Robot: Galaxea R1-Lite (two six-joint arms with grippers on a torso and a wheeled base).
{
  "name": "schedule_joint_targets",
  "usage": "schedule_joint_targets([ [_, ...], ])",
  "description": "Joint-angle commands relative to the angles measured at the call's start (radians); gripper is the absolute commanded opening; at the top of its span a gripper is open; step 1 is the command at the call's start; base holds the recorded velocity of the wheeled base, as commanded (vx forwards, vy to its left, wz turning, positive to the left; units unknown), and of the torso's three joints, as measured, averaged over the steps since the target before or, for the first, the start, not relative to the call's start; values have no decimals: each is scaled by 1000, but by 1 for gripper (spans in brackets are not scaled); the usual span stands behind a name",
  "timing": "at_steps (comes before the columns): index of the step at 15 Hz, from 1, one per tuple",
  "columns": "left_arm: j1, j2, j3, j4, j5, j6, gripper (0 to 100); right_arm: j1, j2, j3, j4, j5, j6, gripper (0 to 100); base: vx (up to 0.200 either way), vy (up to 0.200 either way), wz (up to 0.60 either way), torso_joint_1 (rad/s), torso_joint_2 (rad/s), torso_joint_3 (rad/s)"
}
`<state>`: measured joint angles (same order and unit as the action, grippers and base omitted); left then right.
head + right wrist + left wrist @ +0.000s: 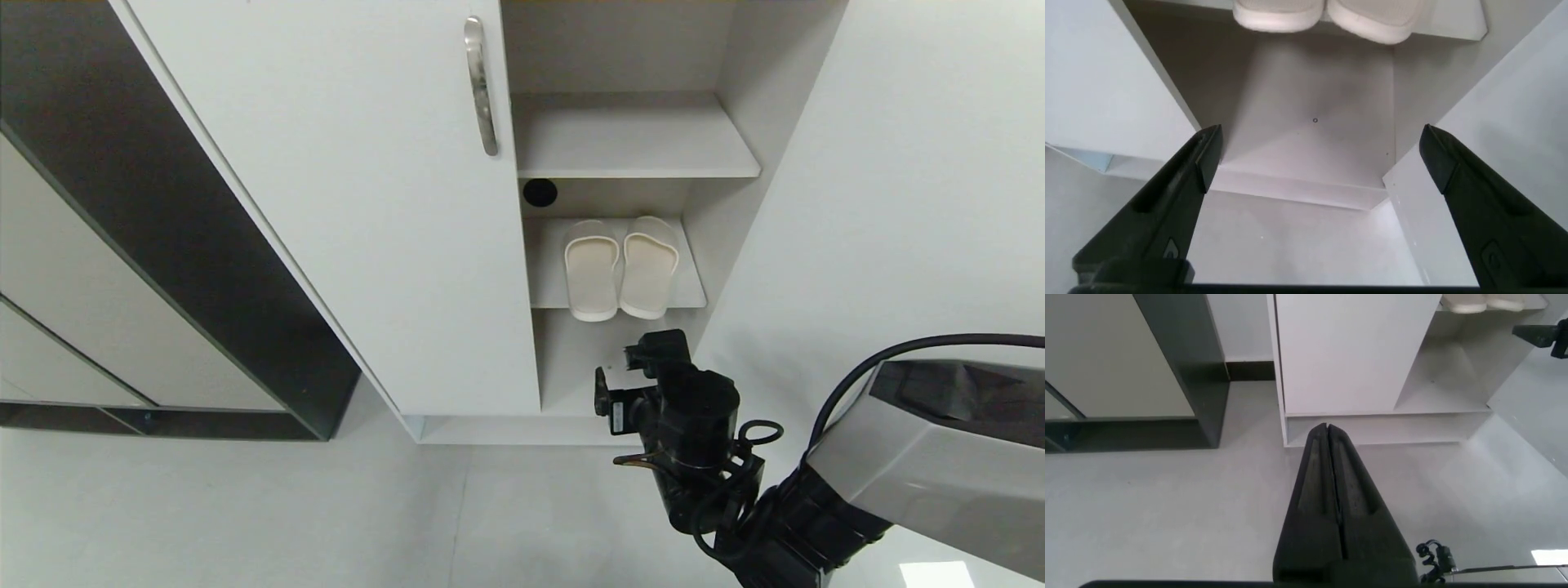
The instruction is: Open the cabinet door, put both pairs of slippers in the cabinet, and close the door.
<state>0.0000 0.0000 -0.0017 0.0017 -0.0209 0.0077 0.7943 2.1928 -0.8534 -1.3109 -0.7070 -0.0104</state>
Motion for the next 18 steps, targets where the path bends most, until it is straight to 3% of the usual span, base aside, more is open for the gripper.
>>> schedule_joint_targets([
  [1,0,2,0,0,1,0,0,0,13,1,-1,0,0,100,0,0,0,2,7,178],
  [18,0,2,0,0,-1,9,0,-4,24,17,-15,-8,-11,100,0,0,0,2,3,199],
])
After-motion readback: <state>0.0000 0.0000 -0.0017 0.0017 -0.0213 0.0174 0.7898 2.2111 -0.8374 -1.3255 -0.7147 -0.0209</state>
